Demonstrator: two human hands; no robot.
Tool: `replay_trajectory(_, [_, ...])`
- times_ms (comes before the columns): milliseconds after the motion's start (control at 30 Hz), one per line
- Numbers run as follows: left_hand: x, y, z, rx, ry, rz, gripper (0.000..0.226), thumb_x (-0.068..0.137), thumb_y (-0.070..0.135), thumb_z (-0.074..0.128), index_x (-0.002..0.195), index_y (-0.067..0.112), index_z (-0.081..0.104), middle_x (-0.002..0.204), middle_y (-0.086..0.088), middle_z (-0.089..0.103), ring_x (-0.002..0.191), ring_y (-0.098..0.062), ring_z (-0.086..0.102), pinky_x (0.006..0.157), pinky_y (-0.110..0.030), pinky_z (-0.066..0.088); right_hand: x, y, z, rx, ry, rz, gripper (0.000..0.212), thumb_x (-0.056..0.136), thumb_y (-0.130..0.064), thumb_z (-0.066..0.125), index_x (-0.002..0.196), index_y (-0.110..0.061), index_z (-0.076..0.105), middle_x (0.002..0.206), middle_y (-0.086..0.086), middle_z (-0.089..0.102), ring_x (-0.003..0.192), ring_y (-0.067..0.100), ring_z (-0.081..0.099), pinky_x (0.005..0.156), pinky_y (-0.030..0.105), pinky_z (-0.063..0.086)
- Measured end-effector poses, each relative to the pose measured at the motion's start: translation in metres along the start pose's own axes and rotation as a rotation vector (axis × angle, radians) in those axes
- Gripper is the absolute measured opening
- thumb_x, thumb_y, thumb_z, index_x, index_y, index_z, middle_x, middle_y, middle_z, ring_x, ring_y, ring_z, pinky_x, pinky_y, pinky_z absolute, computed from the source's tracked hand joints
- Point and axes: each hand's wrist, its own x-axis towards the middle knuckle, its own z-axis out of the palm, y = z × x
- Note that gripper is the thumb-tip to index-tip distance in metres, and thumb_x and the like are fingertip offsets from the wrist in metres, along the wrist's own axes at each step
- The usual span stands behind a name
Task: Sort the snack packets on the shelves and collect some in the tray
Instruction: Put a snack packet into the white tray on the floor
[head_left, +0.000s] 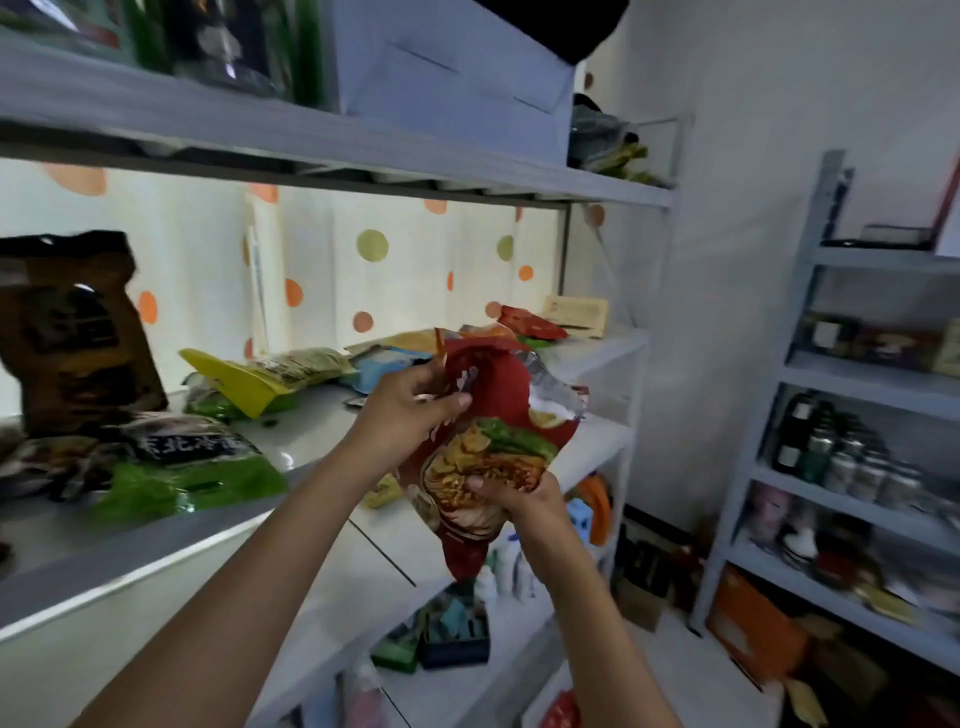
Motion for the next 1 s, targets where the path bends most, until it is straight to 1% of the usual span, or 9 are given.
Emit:
replay_trajectory(67, [-0.008,-0.025,0.015,0.015,-0.091,-0.089,0.029,0.078,0.028,0.080,0.102,0.037,0.065,0.098,0.022,0.068,0.088,0.011,0.064,0.080,-0.016,0.051,-0.014,0.001,-0.021,0.056,-0.001,0.053,0.040,0.078,0.000,0.076,0.116,-0.006,0.066,0.113,0.013,0.072,0.106,0.030,0.069,0.097,0.049,0.053])
replay_trajectory(167, [-0.028,-0.058,0.043,-0.086,-0.229,-0.307,0.046,0.070,0.042,0.083,0.110,0.030,0.064,0.100,0.011,0.073,0.087,-0.007,0.072,0.074,-0.028,0.058,-0.032,0.011,-0.054,0.118,0.054,0.110,0.053,0.076,0.000,0.076,0.126,-0.005,0.059,0.119,0.016,0.069,0.110,0.034,0.066,0.097,0.049,0.052])
replay_trajectory(233, [-0.043,-0.078,0.067,-0.158,-0.312,-0.369,0.042,0.070,0.035,0.084,0.107,0.024,0.067,0.096,0.003,0.076,0.083,-0.013,0.073,0.068,-0.026,0.058,-0.043,0.023,-0.075,0.109,0.103,0.170,0.059,0.072,-0.007,0.078,0.127,-0.005,0.058,0.119,0.017,0.069,0.109,0.035,0.066,0.096,0.050,0.053])
replay_trajectory(300, [-0.058,-0.095,0.094,-0.227,-0.353,-0.433,0.041,0.069,0.029,0.085,0.105,0.020,0.068,0.095,0.000,0.076,0.085,-0.018,0.074,0.072,-0.031,0.059,-0.053,0.036,-0.096,0.105,0.176,0.231,0.062,0.071,-0.014,0.082,0.127,-0.005,0.058,0.116,0.017,0.070,0.107,0.035,0.068,0.091,0.047,0.055])
replay_trajectory(433, [-0.077,-0.126,0.148,-0.291,-0.359,-0.489,0.042,0.068,0.032,0.087,0.104,0.024,0.067,0.096,0.004,0.076,0.088,-0.016,0.073,0.083,-0.037,0.058,-0.059,0.060,-0.136,0.098,0.278,0.316,0.065,0.072,-0.029,0.084,0.127,-0.006,0.058,0.113,0.017,0.071,0.103,0.036,0.069,0.092,0.051,0.055])
replay_trajectory(533, [-0.082,-0.140,0.183,-0.298,-0.324,-0.529,0.052,0.066,0.035,0.087,0.112,0.023,0.065,0.098,0.005,0.075,0.086,-0.012,0.073,0.076,-0.030,0.058,-0.058,0.077,-0.168,0.067,0.302,0.352,0.063,0.075,-0.037,0.082,0.125,-0.008,0.058,0.111,0.016,0.072,0.100,0.035,0.071,0.091,0.052,0.055])
replay_trajectory(633, [-0.078,-0.145,0.217,-0.277,-0.235,-0.549,0.042,0.069,0.028,0.086,0.105,0.024,0.066,0.092,0.007,0.075,0.079,-0.007,0.072,0.065,-0.020,0.055,-0.055,0.092,-0.196,0.066,0.356,0.344,0.069,0.068,-0.045,0.085,0.125,-0.018,0.056,0.112,0.012,0.073,0.099,0.032,0.072,0.091,0.053,0.055])
replay_trajectory(800, [-0.067,-0.164,0.275,-0.198,-0.140,-0.559,0.031,0.072,0.019,0.084,0.094,0.027,0.064,0.084,0.010,0.073,0.070,-0.001,0.070,0.056,-0.014,0.051,-0.048,0.120,-0.247,0.074,0.269,0.387,0.056,0.076,-0.030,0.083,0.125,-0.021,0.058,0.115,0.010,0.072,0.101,0.029,0.071,0.090,0.050,0.056])
replay_trajectory(1000, [-0.053,-0.209,0.331,-0.165,-0.294,-0.682,0.031,0.085,0.026,0.073,0.113,0.018,0.065,0.102,-0.002,0.075,0.086,-0.017,0.073,0.076,-0.033,0.059,-0.040,0.171,-0.308,0.088,0.355,0.490,0.047,0.078,-0.032,0.082,0.120,-0.020,0.065,0.108,0.005,0.075,0.099,0.027,0.072,0.094,0.049,0.054])
